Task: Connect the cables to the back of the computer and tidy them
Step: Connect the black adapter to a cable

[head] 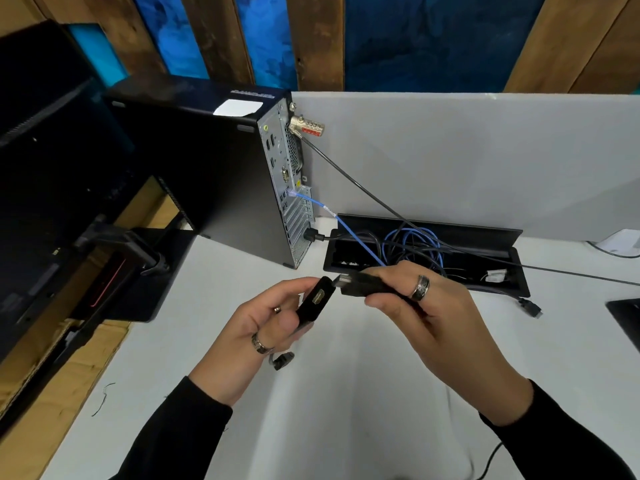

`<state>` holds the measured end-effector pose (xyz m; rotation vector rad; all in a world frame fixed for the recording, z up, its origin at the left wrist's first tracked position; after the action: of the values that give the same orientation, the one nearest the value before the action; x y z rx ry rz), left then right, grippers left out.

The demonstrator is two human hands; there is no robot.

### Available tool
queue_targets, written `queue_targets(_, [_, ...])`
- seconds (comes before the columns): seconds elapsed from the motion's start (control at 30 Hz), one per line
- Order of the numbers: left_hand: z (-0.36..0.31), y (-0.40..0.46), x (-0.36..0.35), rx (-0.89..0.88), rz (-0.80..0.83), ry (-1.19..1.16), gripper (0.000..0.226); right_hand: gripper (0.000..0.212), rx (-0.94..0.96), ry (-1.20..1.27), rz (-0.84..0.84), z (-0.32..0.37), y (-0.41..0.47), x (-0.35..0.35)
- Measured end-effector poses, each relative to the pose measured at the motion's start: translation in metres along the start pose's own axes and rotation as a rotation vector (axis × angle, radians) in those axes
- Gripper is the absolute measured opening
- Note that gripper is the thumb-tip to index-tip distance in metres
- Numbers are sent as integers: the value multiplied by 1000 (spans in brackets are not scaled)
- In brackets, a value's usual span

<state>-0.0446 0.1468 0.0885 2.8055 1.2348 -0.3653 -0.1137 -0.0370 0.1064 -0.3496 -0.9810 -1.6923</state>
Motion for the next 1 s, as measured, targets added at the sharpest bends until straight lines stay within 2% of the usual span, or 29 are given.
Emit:
queue_targets(0.07, [-1,2,2,13,2,30,93,29,65,-161,-5,-1,1,2])
queue_targets(0.17, [-3,5,7,23,32,136,76,27,193,-402,-54,-1,0,4])
queue_targets(0.27, [-3,7,12,65,66,226,62,30,286,-535,-70,-2,0,7])
queue_targets(0.37, [-3,10,14,106,119,248,52,30,335,-602,-43,-2,-1,9])
queue_targets(0.47, [-3,13,16,141,122,279,54,28,350,-667,-13,-4,-2,10])
queue_targets(0.57, [-4,14,14,142,124,276,59,15,395,-741,17,-8,-2,11])
queue_targets(0.67, [-7,16,12,156,104,303,66,28,416,-785,50,-13,-3,11])
queue_targets(0.9, [-19,18,3,154,123,394,59,22,471,-840,23,-14,-3,13])
queue_targets(1.0, [-21,17,3,157,124,417,61,26,487,-830,17,-14,-3,14])
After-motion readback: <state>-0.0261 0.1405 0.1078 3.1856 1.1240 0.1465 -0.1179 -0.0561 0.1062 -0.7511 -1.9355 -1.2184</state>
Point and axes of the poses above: each hand's wrist, its own y-axis towards the middle knuckle, its own x-axis out of the back of the hand, z = x × y, the point moved 2 cm from there along y, towards the middle knuckle, and after that the axes turned 10 degrees about -y, right-handed, at the moved point
